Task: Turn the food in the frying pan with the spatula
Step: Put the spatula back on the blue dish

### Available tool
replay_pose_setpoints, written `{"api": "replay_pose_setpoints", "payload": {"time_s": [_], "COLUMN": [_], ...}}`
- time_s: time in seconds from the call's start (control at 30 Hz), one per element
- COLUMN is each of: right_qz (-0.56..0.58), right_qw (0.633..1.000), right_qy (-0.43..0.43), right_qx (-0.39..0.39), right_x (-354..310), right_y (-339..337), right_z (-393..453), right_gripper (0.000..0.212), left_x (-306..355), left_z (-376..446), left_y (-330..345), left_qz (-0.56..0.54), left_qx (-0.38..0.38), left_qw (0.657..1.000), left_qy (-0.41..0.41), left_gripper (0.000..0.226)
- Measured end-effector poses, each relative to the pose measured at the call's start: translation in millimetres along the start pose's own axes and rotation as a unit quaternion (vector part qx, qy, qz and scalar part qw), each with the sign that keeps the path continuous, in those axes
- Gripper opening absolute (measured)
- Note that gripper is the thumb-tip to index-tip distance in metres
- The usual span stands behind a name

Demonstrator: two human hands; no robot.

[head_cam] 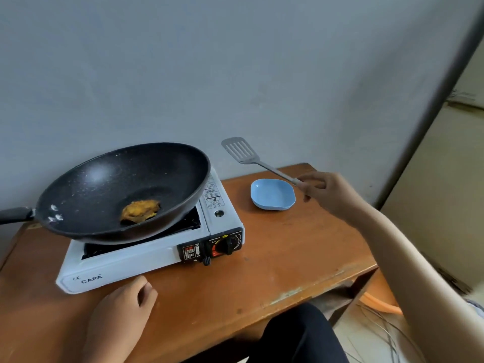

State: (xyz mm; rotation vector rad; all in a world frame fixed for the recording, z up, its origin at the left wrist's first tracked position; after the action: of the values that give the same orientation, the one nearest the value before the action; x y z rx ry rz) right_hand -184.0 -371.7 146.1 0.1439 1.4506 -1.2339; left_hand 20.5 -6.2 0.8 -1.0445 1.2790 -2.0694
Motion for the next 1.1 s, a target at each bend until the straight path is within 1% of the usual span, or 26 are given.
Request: {"api": "replay_pose_setpoints", "payload": {"time_s": [0.1, 0.2, 0.33, 0.4, 0.57, 0.87, 0.9, 0.97, 1.03, 1.07, 1.1], "right_qz": [-0.015, -0.033, -0.036, -0.049, -0.057, -0.091, -0.102, -0.129, -0.12, -0.104, -0.092], "right_qw": [0.998, 0.991, 0.98, 0.976, 0.975, 0.969, 0.965, 0.952, 0.943, 0.946, 0.952], "right_qy": [0.042, 0.104, 0.165, 0.174, 0.181, 0.187, 0.184, 0.166, 0.119, 0.089, 0.066], "right_qx": [0.038, 0.079, 0.105, 0.118, 0.115, 0.136, 0.154, 0.224, 0.287, 0.292, 0.283], "right_x": [34.2, 59.2, 71.5, 69.2, 60.3, 60.6, 59.2, 50.2, 38.0, 31.0, 25.3], "right_y": [19.5, 46.0, 78.3, 91.4, 107.6, 102.3, 100.4, 95.9, 90.4, 91.0, 92.6], "right_z": [-15.7, -28.8, -41.0, -45.0, -47.8, -48.4, -48.1, -46.9, -45.9, -45.3, -45.1], "right_gripper": [0.016, 0.021, 0.026, 0.027, 0.029, 0.043, 0.043, 0.038, 0.029, 0.027, 0.03], "left_x": [-1.5, -1.6, -1.5, -1.5, -1.1, 0.0, 1.2, 2.1, 3.2, 3.2, 4.2], "left_z": [1.3, 1.4, 0.7, 0.7, 0.2, 0.2, 0.0, -0.5, -1.7, -2.4, -3.0], "left_y": [1.4, 2.1, 1.0, 0.9, 0.2, -3.1, -3.5, -6.2, -7.8, -9.6, -10.8], "left_qz": [-0.005, -0.001, 0.0, 0.001, 0.007, -0.002, -0.002, -0.005, 0.004, 0.009, 0.012], "left_qx": [0.002, 0.004, 0.007, 0.009, 0.01, 0.005, 0.004, 0.007, 0.012, 0.015, 0.016], "left_qw": [1.0, 1.0, 1.0, 1.0, 1.0, 1.0, 1.0, 1.0, 1.0, 1.0, 0.999], "left_qy": [-0.016, -0.024, -0.021, -0.02, -0.006, 0.003, 0.004, 0.005, 0.014, 0.018, 0.025], "left_gripper": [0.029, 0.027, 0.028, 0.029, 0.031, 0.029, 0.029, 0.03, 0.032, 0.034, 0.034]}}
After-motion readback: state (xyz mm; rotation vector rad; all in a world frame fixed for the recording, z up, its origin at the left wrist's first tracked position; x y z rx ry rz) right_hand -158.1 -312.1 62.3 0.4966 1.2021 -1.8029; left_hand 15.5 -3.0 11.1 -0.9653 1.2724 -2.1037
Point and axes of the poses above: each hand's wrist, its own z-axis towards the middle knuckle, its own y-axis out of the palm, x = y × z, the point moved 2 cm from there along z, towards the middle knuckle, and after that the axes turned 3 degrees about x, right-handed, at the moved point
